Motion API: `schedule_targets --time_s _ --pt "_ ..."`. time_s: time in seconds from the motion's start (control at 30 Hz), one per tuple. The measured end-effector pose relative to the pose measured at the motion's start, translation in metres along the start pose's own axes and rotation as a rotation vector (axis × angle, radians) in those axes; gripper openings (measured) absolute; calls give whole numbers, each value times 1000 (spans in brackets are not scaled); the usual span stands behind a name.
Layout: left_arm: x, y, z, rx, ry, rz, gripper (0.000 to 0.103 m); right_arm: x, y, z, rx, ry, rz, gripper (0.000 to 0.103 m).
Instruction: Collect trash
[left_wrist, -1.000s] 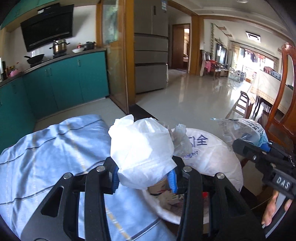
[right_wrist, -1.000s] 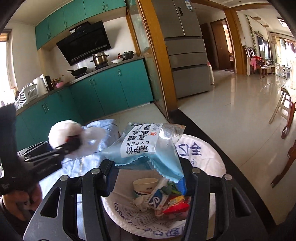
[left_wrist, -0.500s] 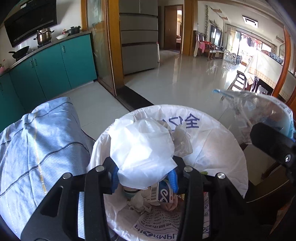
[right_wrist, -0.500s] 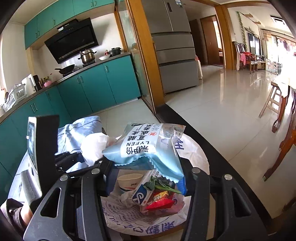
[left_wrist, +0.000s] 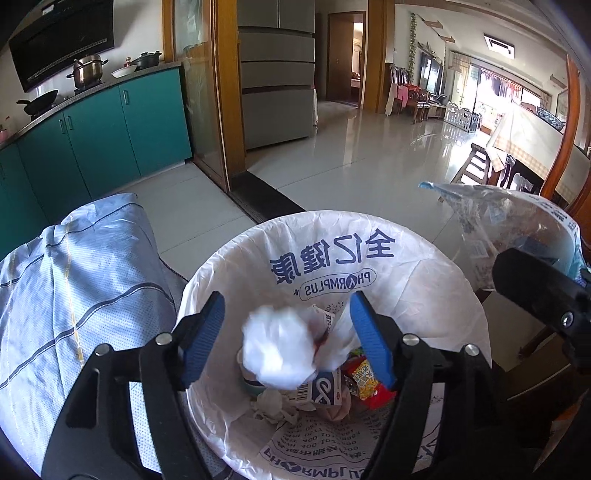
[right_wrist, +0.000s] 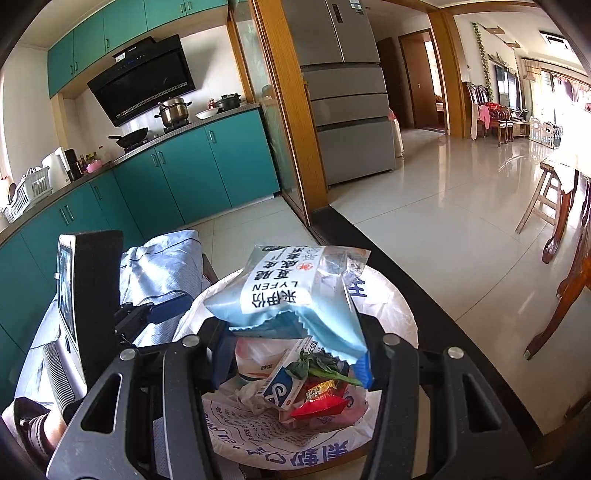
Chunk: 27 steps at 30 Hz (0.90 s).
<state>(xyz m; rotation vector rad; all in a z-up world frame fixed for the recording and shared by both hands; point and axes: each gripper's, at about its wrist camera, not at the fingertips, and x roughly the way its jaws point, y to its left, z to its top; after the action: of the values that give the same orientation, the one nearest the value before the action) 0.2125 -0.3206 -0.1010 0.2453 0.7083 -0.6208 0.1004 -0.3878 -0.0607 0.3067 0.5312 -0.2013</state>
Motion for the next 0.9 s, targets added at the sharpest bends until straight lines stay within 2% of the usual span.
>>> schedule_targets --time_s 0.17,0.23,0.3,0.4,0.47,0.53,0.6,0.7,0.8,0.9 --pt "-9 5 0 -5 5 35 75 5 0 0 1 18 -7 52" --pt "-20 10 0 -5 -2 86 75 15 1 1 -2 64 -5 52" --pt "-32 16 0 -13 -22 116 75 32 4 -3 -18 148 -19 53" --pt "-56 27 -2 -29 -63 153 77 49 9 -8 -52 233 -59 66" --pt "-73 34 -6 -31 -92 173 80 51 13 -8 -72 234 -81 83" --pt "-89 40 -10 -35 -113 195 82 48 14 -8 -77 212 -94 90" --pt "-111 50 -17 -54 -140 220 85 42 17 -7 -79 174 -99 90" --pt "-151 62 -30 -96 -190 264 93 23 26 -7 -100 65 -95 92" --pt "-198 74 -47 -148 -247 309 100 -15 48 -15 -131 -63 -75 97" --pt "-245 79 -70 -171 -295 379 100 -59 70 -37 -112 -140 -2 100"
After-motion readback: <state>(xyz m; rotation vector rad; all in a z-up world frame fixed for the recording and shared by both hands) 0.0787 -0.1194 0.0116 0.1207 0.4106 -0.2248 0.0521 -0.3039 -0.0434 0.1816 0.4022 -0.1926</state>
